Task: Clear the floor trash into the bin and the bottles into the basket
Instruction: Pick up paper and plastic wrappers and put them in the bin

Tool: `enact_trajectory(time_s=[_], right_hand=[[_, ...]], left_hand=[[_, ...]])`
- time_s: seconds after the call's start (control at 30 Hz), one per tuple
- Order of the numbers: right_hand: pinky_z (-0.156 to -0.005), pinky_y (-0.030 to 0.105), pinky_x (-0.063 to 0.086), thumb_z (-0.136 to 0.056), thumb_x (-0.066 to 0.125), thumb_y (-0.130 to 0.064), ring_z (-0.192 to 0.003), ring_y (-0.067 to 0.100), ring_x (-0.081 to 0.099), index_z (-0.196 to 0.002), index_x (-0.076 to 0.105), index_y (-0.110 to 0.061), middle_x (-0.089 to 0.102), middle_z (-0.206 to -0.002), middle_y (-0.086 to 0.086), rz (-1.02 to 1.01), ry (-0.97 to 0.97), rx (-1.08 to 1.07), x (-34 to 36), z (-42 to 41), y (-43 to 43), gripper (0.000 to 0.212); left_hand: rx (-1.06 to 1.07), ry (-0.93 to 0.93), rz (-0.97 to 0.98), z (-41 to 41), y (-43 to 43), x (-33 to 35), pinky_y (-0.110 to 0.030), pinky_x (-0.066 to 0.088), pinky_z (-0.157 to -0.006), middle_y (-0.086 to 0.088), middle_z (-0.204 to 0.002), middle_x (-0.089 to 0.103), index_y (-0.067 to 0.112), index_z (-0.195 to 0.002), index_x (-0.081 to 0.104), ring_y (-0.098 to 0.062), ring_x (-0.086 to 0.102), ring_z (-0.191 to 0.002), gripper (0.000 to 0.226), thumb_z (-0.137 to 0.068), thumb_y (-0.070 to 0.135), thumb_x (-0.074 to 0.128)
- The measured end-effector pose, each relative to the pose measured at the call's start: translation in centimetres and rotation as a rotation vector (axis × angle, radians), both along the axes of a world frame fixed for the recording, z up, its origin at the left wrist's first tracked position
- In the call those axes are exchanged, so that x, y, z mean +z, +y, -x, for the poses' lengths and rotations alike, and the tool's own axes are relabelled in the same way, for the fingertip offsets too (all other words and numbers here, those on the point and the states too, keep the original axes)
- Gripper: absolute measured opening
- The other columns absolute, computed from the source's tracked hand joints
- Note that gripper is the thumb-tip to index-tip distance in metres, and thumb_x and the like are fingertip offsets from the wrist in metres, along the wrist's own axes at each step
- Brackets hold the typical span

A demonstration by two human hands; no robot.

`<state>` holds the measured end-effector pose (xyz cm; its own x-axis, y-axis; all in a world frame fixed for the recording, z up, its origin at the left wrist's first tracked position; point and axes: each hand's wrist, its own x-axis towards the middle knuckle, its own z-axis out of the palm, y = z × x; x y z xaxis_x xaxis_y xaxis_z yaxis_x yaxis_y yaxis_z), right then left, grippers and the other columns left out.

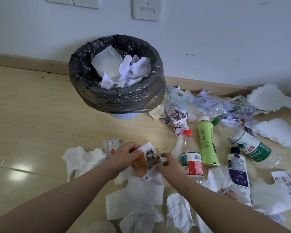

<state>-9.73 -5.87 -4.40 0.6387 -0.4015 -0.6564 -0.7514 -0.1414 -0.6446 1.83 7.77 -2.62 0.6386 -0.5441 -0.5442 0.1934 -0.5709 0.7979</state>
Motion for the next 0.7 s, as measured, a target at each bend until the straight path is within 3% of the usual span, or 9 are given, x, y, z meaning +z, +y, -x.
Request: enact_trajectory(time_s=[0.1, 0.17, 0.23, 0.33, 0.43, 0.57, 0.63, 0.7], right_hand=[[-0.067, 0.019, 0.044, -0.085, 0.056, -0.01, -0.092, 0.016, 0.059, -0.12, 0.055, -0.021, 0.062, -0.103, 0.001, -0.083, -0.05, -0.043, 0.9, -0.7, -0.7, 0.037], [-0.062, 0.02, 0.042, -0.083, 0.061, -0.01, -0.079, 0.013, 0.056, -0.096, 0.061, -0.019, 0.061, -0.088, 0.0, -0.12, -0.079, -0.063, 1.6, -1.3, -1.4, 0.015], [-0.054, 0.018, 0.04, -0.086, 0.062, -0.01, -0.066, 0.011, 0.05, -0.079, 0.058, -0.019, 0.055, -0.075, 0.0, -0.154, -0.116, -0.079, 2.6, -2.1, -2.2, 0.012], [-0.053, 0.018, 0.047, -0.089, 0.061, -0.014, -0.065, 0.011, 0.057, -0.087, 0.06, -0.013, 0.062, -0.079, 0.006, -0.183, -0.155, -0.11, 4.4, -2.9, -3.9, 0.003], [-0.068, 0.026, 0.055, -0.09, 0.061, -0.014, -0.073, 0.016, 0.065, -0.088, 0.061, -0.01, 0.068, -0.087, 0.01, -0.219, -0.214, -0.216, 5.6, -3.3, -5.5, 0.005], [-0.084, 0.044, 0.056, -0.085, 0.064, -0.003, -0.079, 0.027, 0.066, -0.083, 0.059, -0.009, 0.066, -0.087, 0.016, -0.218, -0.267, -0.409, 5.8, -3.0, -6.9, 0.008], [-0.084, 0.052, 0.055, -0.08, 0.063, 0.001, -0.078, 0.031, 0.064, -0.08, 0.056, -0.013, 0.063, -0.084, 0.015, -0.131, -0.244, -0.424, 5.4, -2.7, -7.3, 0.015], [-0.077, 0.049, 0.056, -0.079, 0.06, 0.002, -0.071, 0.03, 0.061, -0.078, 0.052, -0.017, 0.061, -0.078, 0.011, -0.068, -0.204, -0.439, 5.1, -2.4, -7.3, 0.021]], left_hand=[[0.115, 0.028, 0.118, -0.3, -0.8, 1.2, -0.03, 0.044, -0.071, -0.001, -0.075, 0.058, 0.018, -0.079, 0.058, -0.016, 0.052, -0.072, 0.018, -0.094, 0.011, 0.051], [0.197, 0.032, 0.2, -0.6, -1.6, 2.3, -0.03, 0.046, -0.066, -0.003, -0.074, 0.057, 0.017, -0.08, 0.058, -0.016, 0.052, -0.067, 0.019, -0.095, 0.009, 0.049], [0.275, 0.05, 0.28, -0.9, -2.2, 3.4, -0.028, 0.048, -0.061, -0.003, -0.072, 0.057, 0.016, -0.081, 0.058, -0.016, 0.052, -0.063, 0.02, -0.096, 0.007, 0.048], [0.375, 0.113, 0.392, -1.3, -3.1, 4.9, -0.029, 0.049, -0.062, -0.004, -0.073, 0.059, 0.017, -0.08, 0.059, -0.015, 0.054, -0.062, 0.02, -0.094, 0.005, 0.05], [0.425, 0.128, 0.406, -1.5, -3.6, 5.5, -0.031, 0.05, -0.07, -0.005, -0.081, 0.058, 0.017, -0.079, 0.058, -0.017, 0.055, -0.072, 0.019, -0.092, 0.004, 0.053], [0.426, 0.092, 0.312, -1.4, -3.5, 4.9, -0.027, 0.05, -0.07, -0.003, -0.085, 0.061, 0.018, -0.081, 0.059, -0.015, 0.06, -0.075, 0.016, -0.092, 0.007, 0.055], [0.376, 0.058, 0.229, -1.1, -3.2, 4.2, -0.025, 0.048, -0.069, -0.001, -0.084, 0.061, 0.019, -0.083, 0.058, -0.013, 0.061, -0.075, 0.014, -0.092, 0.009, 0.054], [0.289, -0.008, 0.133, -0.6, -3.0, 3.3, -0.027, 0.047, -0.07, 0.001, -0.085, 0.06, 0.022, -0.084, 0.057, -0.015, 0.06, -0.078, 0.014, -0.091, 0.011, 0.055]])
